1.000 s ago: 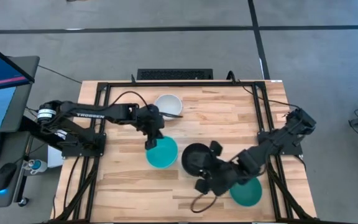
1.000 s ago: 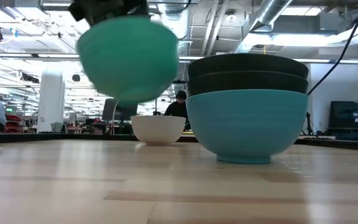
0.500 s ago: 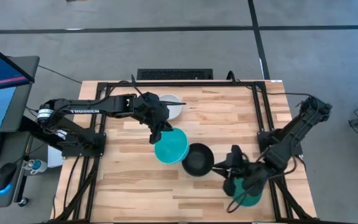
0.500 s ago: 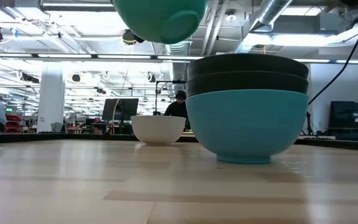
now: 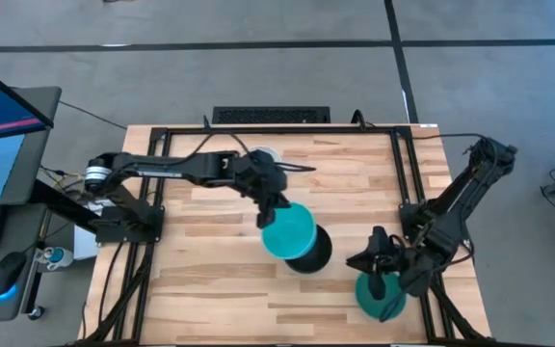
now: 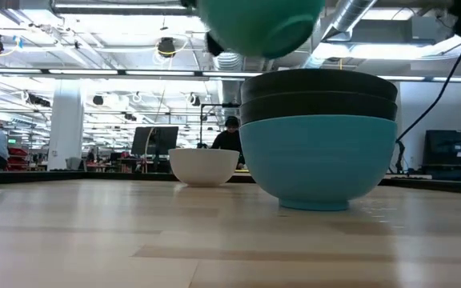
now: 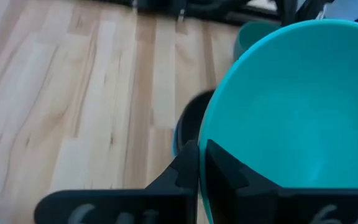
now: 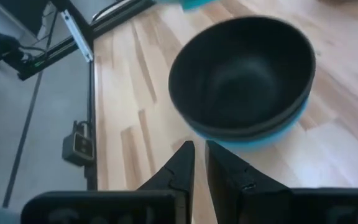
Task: Nest bowls inside each other
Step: Stack the light blue bowl on top of the black bowl
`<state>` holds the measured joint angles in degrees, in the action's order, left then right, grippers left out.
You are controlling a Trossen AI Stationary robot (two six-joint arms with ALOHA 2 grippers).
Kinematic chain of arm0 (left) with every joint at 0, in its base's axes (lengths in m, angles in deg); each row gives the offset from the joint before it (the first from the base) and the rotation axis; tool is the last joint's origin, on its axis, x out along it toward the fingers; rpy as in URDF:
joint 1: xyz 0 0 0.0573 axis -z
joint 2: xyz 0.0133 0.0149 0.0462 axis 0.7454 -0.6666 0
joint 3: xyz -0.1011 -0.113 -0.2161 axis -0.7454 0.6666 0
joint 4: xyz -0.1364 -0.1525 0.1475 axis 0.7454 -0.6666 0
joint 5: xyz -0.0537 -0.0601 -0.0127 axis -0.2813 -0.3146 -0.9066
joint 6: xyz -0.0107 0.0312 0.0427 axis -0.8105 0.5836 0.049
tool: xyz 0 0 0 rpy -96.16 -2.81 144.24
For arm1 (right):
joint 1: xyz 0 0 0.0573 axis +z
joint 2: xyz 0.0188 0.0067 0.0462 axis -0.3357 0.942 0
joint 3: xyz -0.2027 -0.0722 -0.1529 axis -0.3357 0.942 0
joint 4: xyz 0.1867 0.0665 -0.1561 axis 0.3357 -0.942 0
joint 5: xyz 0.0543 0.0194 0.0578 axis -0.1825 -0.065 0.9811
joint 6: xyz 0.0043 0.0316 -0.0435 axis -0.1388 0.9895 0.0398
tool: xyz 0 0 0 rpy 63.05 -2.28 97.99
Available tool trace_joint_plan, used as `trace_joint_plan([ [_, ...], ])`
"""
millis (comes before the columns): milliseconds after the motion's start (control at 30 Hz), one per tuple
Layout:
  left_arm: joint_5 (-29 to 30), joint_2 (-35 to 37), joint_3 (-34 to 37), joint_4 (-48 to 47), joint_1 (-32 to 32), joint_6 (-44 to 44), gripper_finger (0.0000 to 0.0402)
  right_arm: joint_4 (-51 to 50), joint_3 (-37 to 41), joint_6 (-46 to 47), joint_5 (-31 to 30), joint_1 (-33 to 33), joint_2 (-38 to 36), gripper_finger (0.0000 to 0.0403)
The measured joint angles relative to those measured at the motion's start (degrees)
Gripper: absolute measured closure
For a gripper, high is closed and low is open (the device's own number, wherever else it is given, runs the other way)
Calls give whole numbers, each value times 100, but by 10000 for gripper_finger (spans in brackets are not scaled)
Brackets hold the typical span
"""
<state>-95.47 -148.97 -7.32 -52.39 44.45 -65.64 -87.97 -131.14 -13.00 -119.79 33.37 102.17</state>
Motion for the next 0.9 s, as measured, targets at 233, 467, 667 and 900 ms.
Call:
trace_joint_plan([
  [233,-175,-852,-1217,-651,0,-28,401,-710,102,454,-2,298,-99,342],
  [467,3,-1406,-1851,-1368,25,-36,401,-1375,104,847,-37,409,-86,342],
  [667,-40,-1518,-1919,-1348,80,-156,401,-1504,104,811,-42,403,-87,342],
  [900,65,-1684,-1931,-1147,161,-312,401,-1575,104,805,-42,403,-86,342],
])
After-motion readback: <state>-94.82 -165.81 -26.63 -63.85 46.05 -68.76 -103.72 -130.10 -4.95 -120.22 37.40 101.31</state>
